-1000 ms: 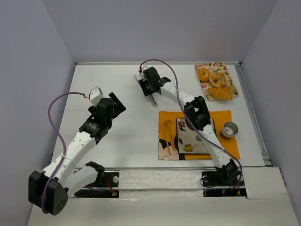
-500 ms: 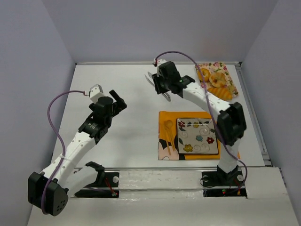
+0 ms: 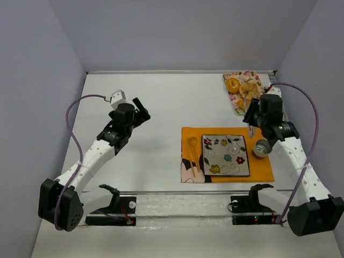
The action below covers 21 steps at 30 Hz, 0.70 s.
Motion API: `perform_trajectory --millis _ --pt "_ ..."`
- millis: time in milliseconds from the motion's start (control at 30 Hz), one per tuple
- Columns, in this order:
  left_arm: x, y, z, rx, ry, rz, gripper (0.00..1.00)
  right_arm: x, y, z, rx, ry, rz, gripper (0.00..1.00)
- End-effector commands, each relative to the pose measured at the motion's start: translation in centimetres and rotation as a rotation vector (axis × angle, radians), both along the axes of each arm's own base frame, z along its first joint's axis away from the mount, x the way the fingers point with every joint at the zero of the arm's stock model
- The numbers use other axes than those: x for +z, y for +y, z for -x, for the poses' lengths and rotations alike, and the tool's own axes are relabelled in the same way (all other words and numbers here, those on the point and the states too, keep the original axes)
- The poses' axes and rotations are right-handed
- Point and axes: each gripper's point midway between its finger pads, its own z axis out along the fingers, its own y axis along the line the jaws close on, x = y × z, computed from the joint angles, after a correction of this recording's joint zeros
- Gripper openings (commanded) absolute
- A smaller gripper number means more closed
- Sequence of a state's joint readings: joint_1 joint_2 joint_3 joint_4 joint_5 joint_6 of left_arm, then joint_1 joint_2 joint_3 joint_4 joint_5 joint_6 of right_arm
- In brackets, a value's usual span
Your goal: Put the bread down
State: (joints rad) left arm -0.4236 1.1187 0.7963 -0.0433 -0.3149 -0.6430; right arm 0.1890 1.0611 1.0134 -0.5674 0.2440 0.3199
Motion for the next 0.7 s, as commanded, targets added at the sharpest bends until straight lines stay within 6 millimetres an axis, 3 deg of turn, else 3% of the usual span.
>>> perform_trajectory --millis 0,67,200,400,667 --pt "3.2 -0.3 -0.9 -0.015 -0.103 0.024 0.99 0.9 -4.4 0.9 -0.166 0.011 -0.06 0.49" --pt "3.3 -0.2 -0.8 -0.015 -0.108 0.022 0.99 0.8 -5.9 0.8 -0.233 0.015 -0.088 0.49" --pt "3.7 0.3 -0.4 -0.007 -0.123 0.025 0.99 -0.4 -6.0 0.0 -0.26 0.056 -0.167 0.52" --pt "3.7 0.3 -0.3 -0.008 -0.133 0.03 0.99 -2.9 -8.6 0.9 -0.361 0.101 -0.183 0.61" --pt "3.2 -0.3 -0.7 -0.033 -0.116 0.037 0.99 -3.5 -9.3 0.0 -0.313 0.058 -0.245 0.64"
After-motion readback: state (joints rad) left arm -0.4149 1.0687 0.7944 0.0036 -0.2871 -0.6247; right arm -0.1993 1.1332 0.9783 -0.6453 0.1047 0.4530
